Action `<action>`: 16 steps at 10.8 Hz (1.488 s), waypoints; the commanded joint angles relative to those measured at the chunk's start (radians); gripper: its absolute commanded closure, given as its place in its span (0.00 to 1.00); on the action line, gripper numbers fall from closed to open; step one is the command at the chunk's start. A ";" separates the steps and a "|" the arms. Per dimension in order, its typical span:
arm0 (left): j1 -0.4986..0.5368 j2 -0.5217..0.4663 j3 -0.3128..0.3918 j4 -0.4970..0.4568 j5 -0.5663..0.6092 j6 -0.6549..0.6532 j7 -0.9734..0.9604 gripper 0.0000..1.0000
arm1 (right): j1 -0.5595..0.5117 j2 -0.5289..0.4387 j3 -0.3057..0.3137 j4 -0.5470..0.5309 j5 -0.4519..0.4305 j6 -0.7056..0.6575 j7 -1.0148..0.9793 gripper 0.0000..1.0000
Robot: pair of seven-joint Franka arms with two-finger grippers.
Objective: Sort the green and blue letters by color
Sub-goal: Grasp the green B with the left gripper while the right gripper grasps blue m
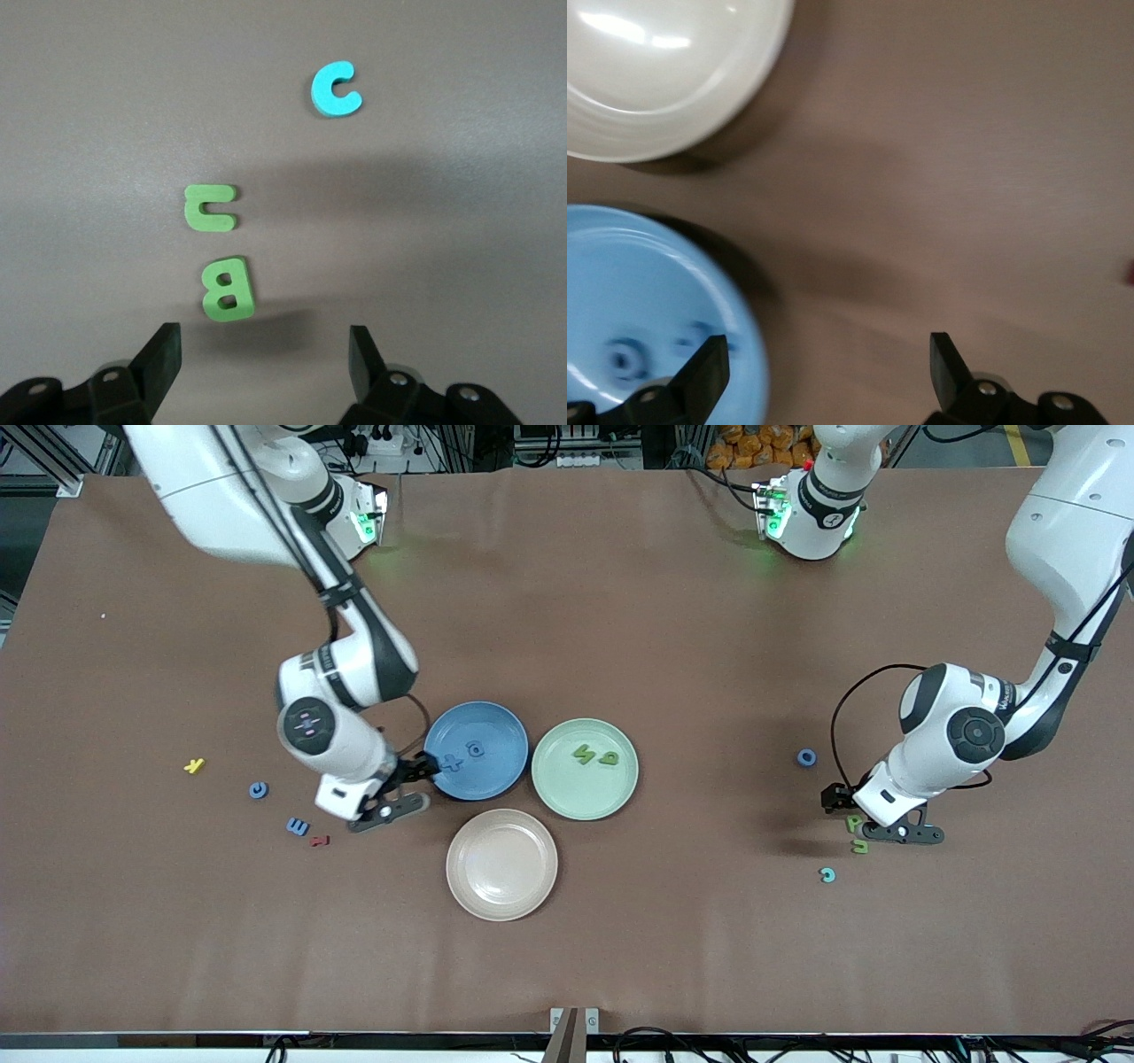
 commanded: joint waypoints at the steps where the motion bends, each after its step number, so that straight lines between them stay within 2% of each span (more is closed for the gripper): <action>1: 0.011 0.016 0.007 0.006 0.044 0.021 0.031 0.17 | -0.105 0.026 0.014 0.010 -0.007 -0.004 -0.262 0.00; 3: 0.011 0.024 0.009 0.006 0.056 0.027 0.042 0.18 | -0.173 0.040 0.014 0.032 -0.006 -0.002 -0.513 0.00; 5: 0.011 0.026 0.009 0.009 0.058 0.029 0.045 0.21 | -0.210 0.043 0.000 0.051 -0.015 -0.002 -0.674 0.00; 8: 0.013 0.038 0.010 0.016 0.078 0.029 0.048 0.25 | -0.276 0.098 -0.022 0.124 -0.082 -0.001 -0.891 0.00; 10: 0.018 0.047 0.012 0.038 0.082 0.029 0.078 0.25 | -0.288 0.100 -0.037 0.126 -0.168 0.010 -0.910 0.00; 13: 0.018 0.068 0.013 0.055 0.084 0.029 0.089 0.25 | -0.299 0.114 -0.037 0.118 -0.167 0.019 -0.910 0.00; 16: 0.016 0.081 0.013 0.064 0.084 0.029 0.089 0.26 | -0.291 0.141 -0.035 0.115 -0.165 0.083 -0.913 0.00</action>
